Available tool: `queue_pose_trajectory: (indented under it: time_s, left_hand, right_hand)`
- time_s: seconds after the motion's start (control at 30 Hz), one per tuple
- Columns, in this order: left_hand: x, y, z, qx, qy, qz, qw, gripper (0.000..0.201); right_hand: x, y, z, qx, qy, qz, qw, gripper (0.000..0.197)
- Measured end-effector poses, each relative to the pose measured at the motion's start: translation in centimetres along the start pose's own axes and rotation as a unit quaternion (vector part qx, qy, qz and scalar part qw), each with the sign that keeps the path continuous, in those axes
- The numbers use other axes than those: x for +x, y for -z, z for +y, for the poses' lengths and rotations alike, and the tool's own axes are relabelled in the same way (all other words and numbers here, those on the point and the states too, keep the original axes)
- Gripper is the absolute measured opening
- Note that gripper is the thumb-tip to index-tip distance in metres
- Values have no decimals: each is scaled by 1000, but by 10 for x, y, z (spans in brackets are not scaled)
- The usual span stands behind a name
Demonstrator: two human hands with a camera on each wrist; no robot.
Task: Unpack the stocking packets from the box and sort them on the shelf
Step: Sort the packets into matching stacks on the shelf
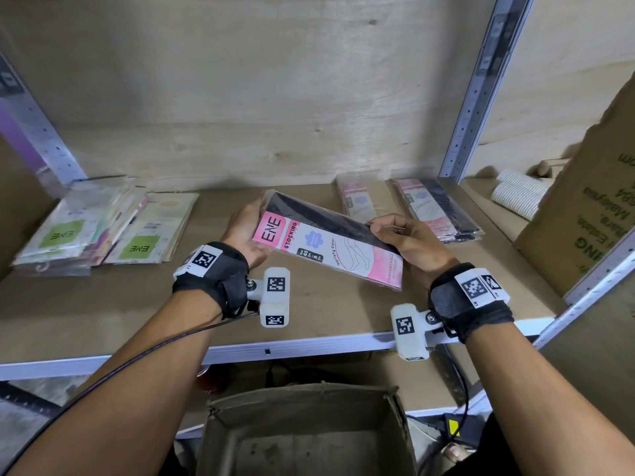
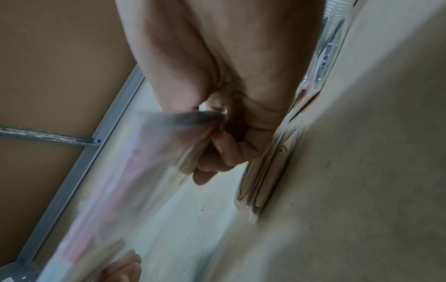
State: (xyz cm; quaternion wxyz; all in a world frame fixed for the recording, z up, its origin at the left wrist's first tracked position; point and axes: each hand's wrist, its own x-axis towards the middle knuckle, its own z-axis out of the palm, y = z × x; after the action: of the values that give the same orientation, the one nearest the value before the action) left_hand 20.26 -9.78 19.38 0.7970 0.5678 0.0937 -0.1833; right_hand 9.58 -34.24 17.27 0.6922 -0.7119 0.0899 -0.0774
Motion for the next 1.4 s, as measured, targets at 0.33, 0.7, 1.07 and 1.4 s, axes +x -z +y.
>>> queue_pose_trajectory:
  time_s: [0.33,0.7,1.07,1.4]
  left_hand:
    - [17,20,4,-126,22,51,990,53]
    - [9,3,-10,72,66,-62,993,75]
    - [-16,-19,-28,246,-16,-243,938,42]
    - [-11,-134,-22,311,-103,-210,921,23]
  right_hand:
    - [1,2,1,66,-1,16,998,8]
    - [4,-6,4,172,-4,52,984,21]
    - [2,-18,2,178,-13,59,982,37]
    - [8,63,-26,11,33,152,988,42]
